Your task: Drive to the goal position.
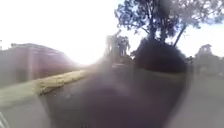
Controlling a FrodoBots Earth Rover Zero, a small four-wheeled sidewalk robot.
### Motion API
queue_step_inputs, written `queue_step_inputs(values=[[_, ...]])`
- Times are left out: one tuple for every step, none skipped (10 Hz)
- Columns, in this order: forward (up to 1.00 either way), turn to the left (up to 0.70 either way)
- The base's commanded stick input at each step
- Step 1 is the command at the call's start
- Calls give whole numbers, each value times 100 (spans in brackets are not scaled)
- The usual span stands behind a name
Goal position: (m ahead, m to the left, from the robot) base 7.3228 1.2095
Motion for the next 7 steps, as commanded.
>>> queue_step_inputs(values=[[100, -25], [100, -11], [100, 0], [100, 0], [100, 0], [100, 0], [100, 0]])
